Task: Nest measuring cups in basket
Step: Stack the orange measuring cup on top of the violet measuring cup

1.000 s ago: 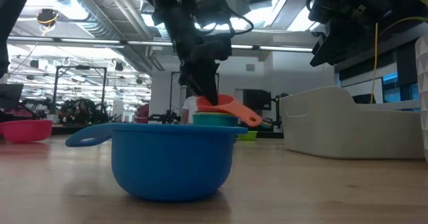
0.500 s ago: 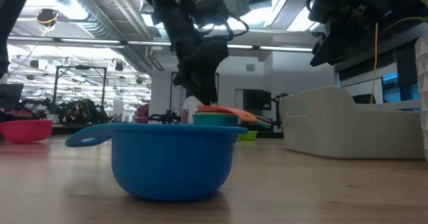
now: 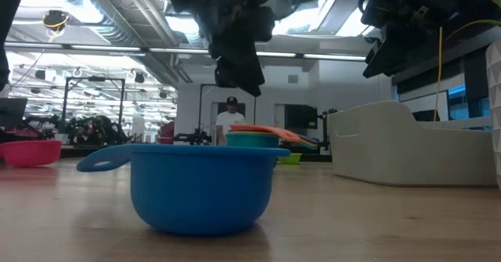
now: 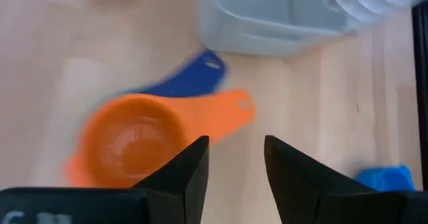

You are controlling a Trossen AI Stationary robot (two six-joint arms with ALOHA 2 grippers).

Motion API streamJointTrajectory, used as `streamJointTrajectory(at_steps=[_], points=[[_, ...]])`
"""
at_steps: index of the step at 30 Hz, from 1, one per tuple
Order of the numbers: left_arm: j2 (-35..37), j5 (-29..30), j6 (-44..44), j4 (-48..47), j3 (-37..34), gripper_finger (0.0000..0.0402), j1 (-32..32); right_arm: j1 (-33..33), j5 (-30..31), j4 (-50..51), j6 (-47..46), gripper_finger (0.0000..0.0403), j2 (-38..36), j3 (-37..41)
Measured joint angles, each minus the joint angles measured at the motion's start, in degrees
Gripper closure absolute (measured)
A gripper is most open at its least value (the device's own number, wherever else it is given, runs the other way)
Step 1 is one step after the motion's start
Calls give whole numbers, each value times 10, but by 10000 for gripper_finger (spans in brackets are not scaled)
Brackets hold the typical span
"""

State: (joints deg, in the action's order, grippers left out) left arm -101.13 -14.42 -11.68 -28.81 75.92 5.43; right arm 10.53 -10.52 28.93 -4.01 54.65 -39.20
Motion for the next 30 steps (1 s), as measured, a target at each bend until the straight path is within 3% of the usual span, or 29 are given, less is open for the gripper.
streamJointTrajectory(at_steps=[14,30], points=[[-44,135,-38,8,-1,264,-135,0,0,-1,0,352,0,0],[-130,177,-45,104,-1,264,-138,0,0,-14,0,352,3,0]])
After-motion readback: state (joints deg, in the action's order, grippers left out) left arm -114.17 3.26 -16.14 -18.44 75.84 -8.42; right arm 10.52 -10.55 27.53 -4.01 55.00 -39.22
